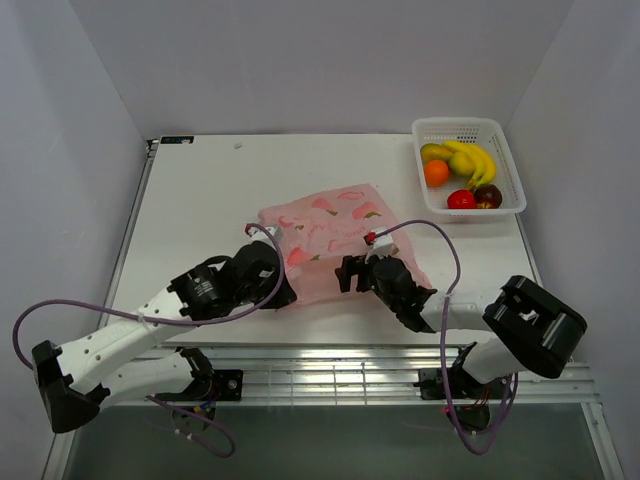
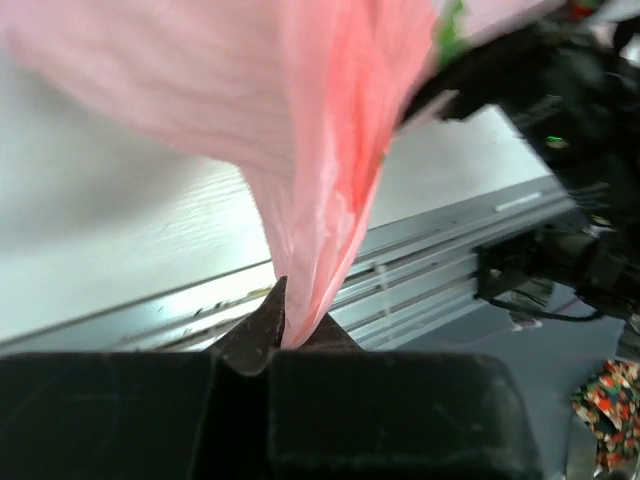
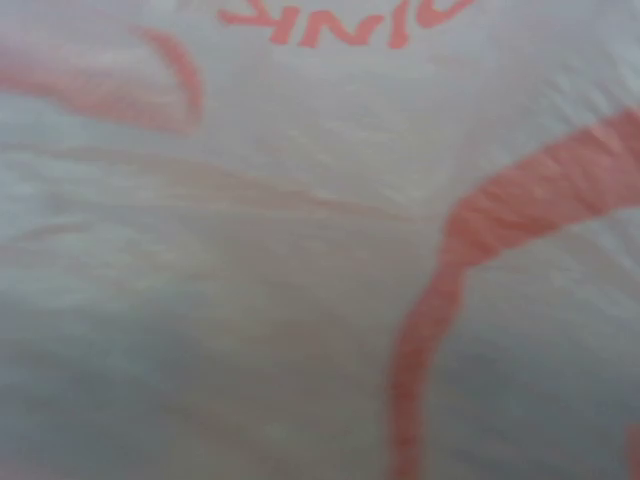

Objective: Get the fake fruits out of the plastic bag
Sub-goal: Take out the fake fruit from the plastic bag.

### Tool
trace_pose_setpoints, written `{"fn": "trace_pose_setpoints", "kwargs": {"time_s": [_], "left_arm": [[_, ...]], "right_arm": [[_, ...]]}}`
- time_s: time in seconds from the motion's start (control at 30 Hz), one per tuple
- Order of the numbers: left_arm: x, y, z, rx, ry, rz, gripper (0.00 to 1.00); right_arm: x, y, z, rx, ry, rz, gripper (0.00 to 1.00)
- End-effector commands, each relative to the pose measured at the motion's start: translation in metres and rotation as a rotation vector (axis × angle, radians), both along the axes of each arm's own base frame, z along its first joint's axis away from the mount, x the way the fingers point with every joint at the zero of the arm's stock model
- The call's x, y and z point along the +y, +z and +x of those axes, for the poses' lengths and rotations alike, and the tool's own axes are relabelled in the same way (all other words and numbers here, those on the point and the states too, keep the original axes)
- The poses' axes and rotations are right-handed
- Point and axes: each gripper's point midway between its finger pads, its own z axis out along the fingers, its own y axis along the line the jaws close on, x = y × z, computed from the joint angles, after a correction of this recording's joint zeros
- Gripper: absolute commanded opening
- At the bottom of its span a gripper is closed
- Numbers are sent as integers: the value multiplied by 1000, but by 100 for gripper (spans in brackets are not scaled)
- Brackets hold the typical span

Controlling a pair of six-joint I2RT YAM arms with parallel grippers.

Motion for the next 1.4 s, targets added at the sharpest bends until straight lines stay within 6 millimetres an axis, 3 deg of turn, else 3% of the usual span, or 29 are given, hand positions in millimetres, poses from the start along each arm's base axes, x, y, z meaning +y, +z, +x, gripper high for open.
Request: {"fn": "trace_pose_setpoints", "kwargs": {"time_s": [0.0, 0.1, 0.2, 0.27, 0.4, 0.43, 0.5, 0.57, 0.63, 0.67, 0.7, 0.77, 0.8, 0.87, 0.9, 1.07, 1.17, 1.37], "left_arm": [[54, -19, -16, 89, 185, 133, 0], [70, -18, -24, 107, 228, 143, 0], [68, -14, -28, 118, 223, 107, 0], [58, -10, -27, 111, 183, 76, 0], [34, -1, -18, 82, 109, 53, 0], [25, 12, -13, 58, 89, 20, 0], [15, 21, -12, 47, 49, 3, 0], [2, 36, -8, 20, 5, -32, 0], [-9, 48, -10, 15, -44, -77, 0], [-14, 52, -11, 12, -64, -92, 0], [-18, 55, -11, 2, -90, -99, 0], [-29, 63, -14, -5, -145, -140, 0], [-32, 66, -14, -20, -170, -142, 0], [-40, 75, -12, -33, -202, -155, 0], [-41, 77, -13, -38, -215, -154, 0], [-53, 86, -13, -58, -286, -159, 0], [-58, 83, -11, -64, -312, -146, 0], [-69, 79, -4, -82, -358, -119, 0]], "right_arm": [[-17, 2, -5, 34, -85, 47, 90], [-19, 13, -10, 23, -70, 56, 90], [-15, 26, -11, -4, -58, 110, 90], [-7, 34, -7, -38, -30, 119, 90], [33, 47, -2, -40, 57, 137, 90], [41, 49, -3, -40, 77, 144, 90], [56, 43, -7, -2, 90, 155, 90], [71, 53, -2, 42, 55, 234, 90], [75, 42, 4, 112, -13, 243, 90], [83, 54, 12, 113, -33, 281, 90], [87, 50, 16, 145, -75, 310, 90], [100, 62, 26, 145, -98, 363, 90], [102, 54, 31, 174, -141, 381, 90], [115, 58, 40, 196, -164, 409, 90], [119, 45, 43, 223, -180, 388, 90], [144, 24, 56, 332, -244, 402, 90], [163, 25, 68, 319, -235, 416, 90], [209, 20, 60, 367, -62, 537, 90]]}}
